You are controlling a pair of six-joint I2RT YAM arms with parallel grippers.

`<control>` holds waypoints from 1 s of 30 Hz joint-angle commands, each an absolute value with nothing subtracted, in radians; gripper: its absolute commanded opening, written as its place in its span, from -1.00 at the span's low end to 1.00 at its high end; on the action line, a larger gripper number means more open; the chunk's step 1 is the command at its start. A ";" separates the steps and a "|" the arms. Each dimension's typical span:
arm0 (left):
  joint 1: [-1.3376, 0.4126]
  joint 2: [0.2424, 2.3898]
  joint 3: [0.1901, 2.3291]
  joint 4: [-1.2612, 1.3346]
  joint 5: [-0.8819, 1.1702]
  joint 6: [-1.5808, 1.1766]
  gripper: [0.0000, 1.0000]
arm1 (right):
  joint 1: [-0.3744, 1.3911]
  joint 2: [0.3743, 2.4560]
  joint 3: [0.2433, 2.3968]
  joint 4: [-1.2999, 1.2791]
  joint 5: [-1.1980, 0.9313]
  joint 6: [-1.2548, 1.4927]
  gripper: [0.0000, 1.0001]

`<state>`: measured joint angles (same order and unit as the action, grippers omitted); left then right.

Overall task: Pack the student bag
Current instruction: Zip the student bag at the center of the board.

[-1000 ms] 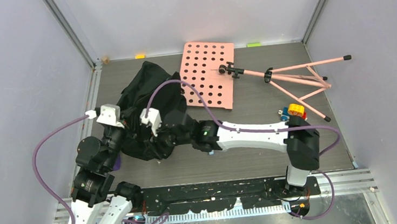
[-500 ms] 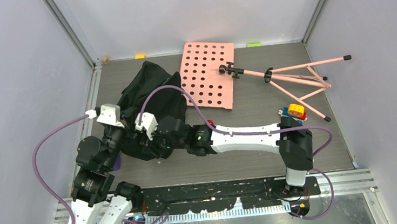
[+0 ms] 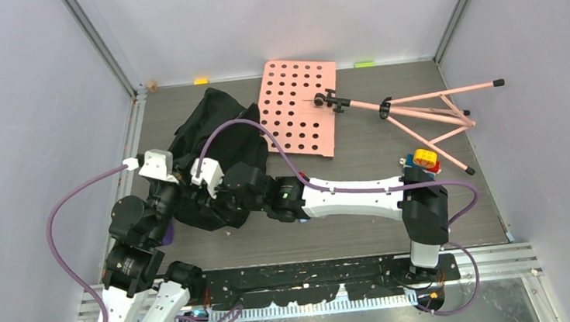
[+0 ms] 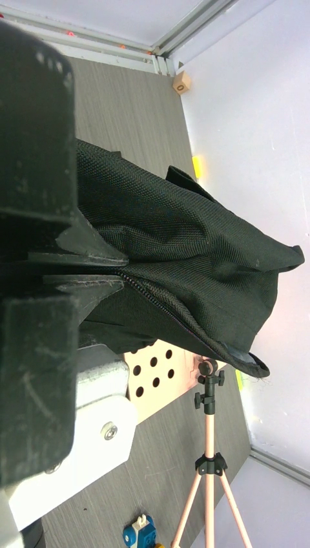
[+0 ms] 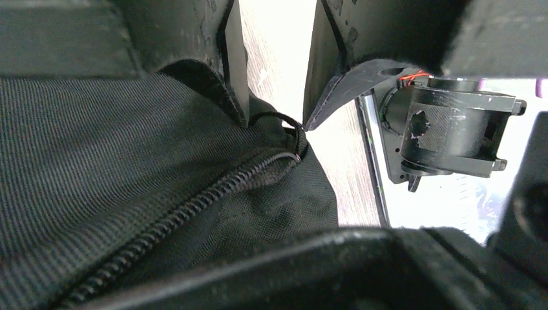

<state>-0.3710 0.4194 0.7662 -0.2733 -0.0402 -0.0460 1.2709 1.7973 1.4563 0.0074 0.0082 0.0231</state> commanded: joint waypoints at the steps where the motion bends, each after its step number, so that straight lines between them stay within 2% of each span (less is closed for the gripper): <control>1: -0.371 0.427 0.784 -0.212 -0.032 -0.057 -1.00 | 1.274 1.812 1.513 0.048 -0.025 0.005 -0.16; 5: -0.371 0.429 0.784 -0.212 -0.032 -0.055 -1.00 | 1.275 1.820 1.522 0.050 -0.036 -0.013 -0.22; 7: -0.371 0.429 0.784 -0.212 -0.033 -0.055 -1.00 | 1.274 1.827 1.529 0.048 -0.046 -0.019 -0.35; 9: -0.371 0.430 0.784 -0.213 -0.033 -0.055 -1.00 | 1.275 1.830 1.532 0.046 -0.052 -0.019 -0.57; 10: -0.371 0.430 0.784 -0.213 -0.034 -0.055 -1.00 | 1.275 1.829 1.532 0.045 -0.053 -0.017 -0.75; 12: -0.371 0.430 0.782 -0.213 -0.035 -0.055 -1.00 | 1.276 1.819 1.525 0.044 -0.049 -0.010 -0.94; 17: -0.371 0.439 0.786 -0.209 -0.028 -0.048 -1.00 | 1.278 1.743 1.454 0.118 -0.008 0.035 -0.99; 19: -0.371 0.442 0.791 -0.205 -0.021 -0.044 -0.79 | 1.278 1.732 1.467 0.122 -0.006 0.072 -0.99; 22: -0.371 0.439 0.805 -0.201 -0.023 -0.043 -0.27 | 1.278 1.729 1.513 0.121 -0.003 0.136 -0.99; 24: -0.371 0.436 0.824 -0.212 -0.023 -0.034 -0.02 | 1.277 1.726 1.535 0.118 -0.003 0.179 -0.99; 27: -0.371 0.430 0.855 -0.243 -0.056 -0.006 0.19 | 1.278 1.726 1.564 0.101 0.035 0.226 -0.99; 30: -0.371 0.416 0.870 -0.270 -0.100 0.008 0.30 | 1.272 1.722 1.593 0.088 0.064 0.257 -0.99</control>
